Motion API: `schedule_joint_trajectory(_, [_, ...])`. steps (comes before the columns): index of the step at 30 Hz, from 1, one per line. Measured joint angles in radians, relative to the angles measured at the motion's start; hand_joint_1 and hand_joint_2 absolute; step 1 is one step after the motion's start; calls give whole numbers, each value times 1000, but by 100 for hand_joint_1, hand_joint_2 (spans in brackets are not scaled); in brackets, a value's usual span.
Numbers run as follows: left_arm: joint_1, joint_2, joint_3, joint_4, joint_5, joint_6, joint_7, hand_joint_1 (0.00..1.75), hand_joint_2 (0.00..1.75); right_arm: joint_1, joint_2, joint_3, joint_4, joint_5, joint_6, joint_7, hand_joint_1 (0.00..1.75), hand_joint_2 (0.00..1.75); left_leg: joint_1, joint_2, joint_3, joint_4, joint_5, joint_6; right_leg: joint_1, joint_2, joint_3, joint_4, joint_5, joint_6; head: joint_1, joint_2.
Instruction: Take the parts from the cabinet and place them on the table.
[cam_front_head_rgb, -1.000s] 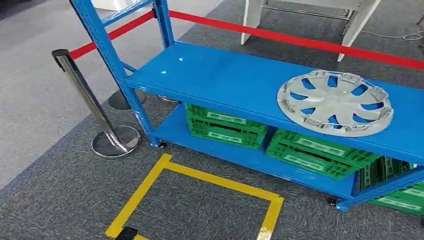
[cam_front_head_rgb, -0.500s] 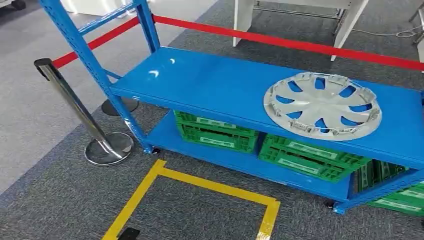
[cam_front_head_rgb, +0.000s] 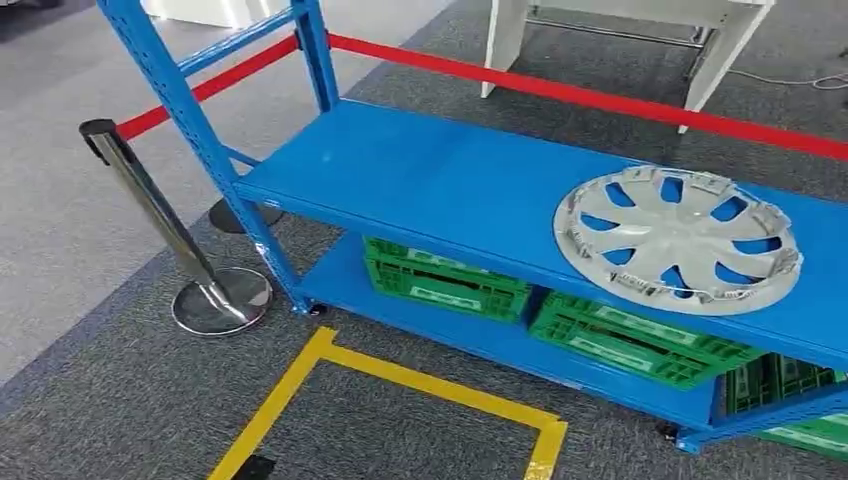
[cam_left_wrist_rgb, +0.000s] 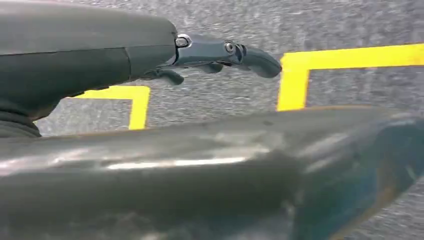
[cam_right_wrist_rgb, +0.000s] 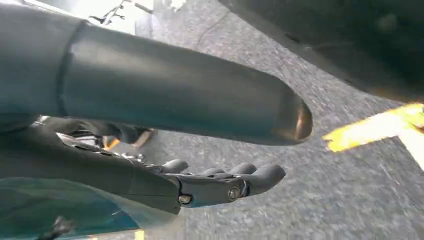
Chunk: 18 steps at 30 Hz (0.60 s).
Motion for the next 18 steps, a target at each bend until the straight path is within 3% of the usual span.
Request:
schedule_joint_trajectory(1, [-3, 0, 0, 0, 0, 0, 0, 0, 0, -2, 0, 0, 0, 0, -1, 0, 0, 0, -3, -1, 11, 9, -13, -7, 6, -2, -1, -4, -32, -19, 3, 0])
schedule_joint_trajectory(2, [-6, 0, 0, 0, 0, -1, 0, 0, 0, -3, 0, 0, 0, 0, -1, -1, 0, 0, -3, 0, 9, 5, -22, -15, 10, 3, 17, -1, -31, -35, -1, 0])
schedule_joint_trajectory(3, [-6, 0, 0, 0, 0, -1, 1, 0, 0, -2, 0, 0, 0, 0, -1, 0, 0, 0, -2, 0, 22, 9, -18, -23, 10, 4, 14, -2, -23, -45, -1, 0])
schedule_joint_trajectory(4, [-6, 0, 0, 0, 0, -1, 1, 0, 0, -3, 0, 0, 0, 0, 0, 0, 0, 0, -1, 0, 26, 8, -19, -24, 12, 5, 21, -2, -28, -52, 2, 0])
schedule_joint_trajectory(6, [-8, 0, 0, 0, 0, -1, 1, 0, 0, -3, 0, 0, -1, 0, -3, 1, 0, 0, 1, 1, 21, 46, -23, -32, 6, 5, 50, -8, -37, -66, -1, 0])
schedule_joint_trajectory(7, [-11, 0, 0, 0, 0, -1, 1, 0, 0, -3, -2, -1, -1, 0, -4, 1, 0, 0, 2, 1, -12, 105, -32, -36, 7, 4, 59, -10, -43, -70, -7, 0])
schedule_joint_trajectory(9, [-12, 0, 1, 0, 0, -1, 1, 0, 0, -9, -2, -1, -1, 0, -7, 1, 0, 0, 3, 1, -106, 244, -92, -41, 9, 6, 72, -10, -57, -75, -7, 0])
schedule_joint_trajectory(11, [-7, -1, 3, 0, 0, -1, 1, 0, 0, -7, -3, -1, -1, 4, -6, 1, 0, 0, 2, 1, -164, 293, -126, -39, 12, 9, 92, -10, -75, -76, -8, 0])
schedule_joint_trajectory(12, [-4, -1, 4, 0, 0, -1, 1, 0, 0, -4, -2, -1, -1, 10, -4, 0, 0, 0, 1, 1, -168, 268, -109, -34, 15, 12, 107, -10, -85, -75, -8, 0])
schedule_joint_trajectory(13, [-3, -1, 5, 0, 0, -1, 1, 0, 0, -2, -2, -1, -1, 13, -2, 0, 0, 0, -1, 1, -162, 215, -67, -26, 16, 12, 120, -11, -95, -75, -7, 0])
schedule_joint_trajectory(15, [-2, 0, 6, 0, 0, -1, 1, 0, 0, -2, -2, -1, -1, 16, 0, -2, 0, 0, -15, 1, -141, 79, 65, -2, 17, 12, 132, -14, -112, -74, -7, 0])
schedule_joint_trajectory(16, [1, 4, 6, 1, 0, -1, 1, 0, 0, -3, -1, -1, 0, 16, 2, -2, 0, 0, -24, -4, -143, 66, 89, 5, 19, 14, 151, -11, -119, -68, -6, 0])
schedule_joint_trajectory(17, [0, 3, 6, 1, 0, -1, 1, 0, 0, -1, 0, -1, 0, 16, 3, -2, 0, 0, -27, -5, -141, 53, 57, 9, 18, 18, 144, -17, -126, -59, -10, 0])
schedule_joint_trajectory(18, [2, 3, 6, 1, 0, -1, 2, 0, 0, -5, 0, -1, 0, 16, 4, -3, 0, 0, -29, -9, -132, 48, 78, 14, 18, 18, 147, -22, -132, -53, -15, 0])
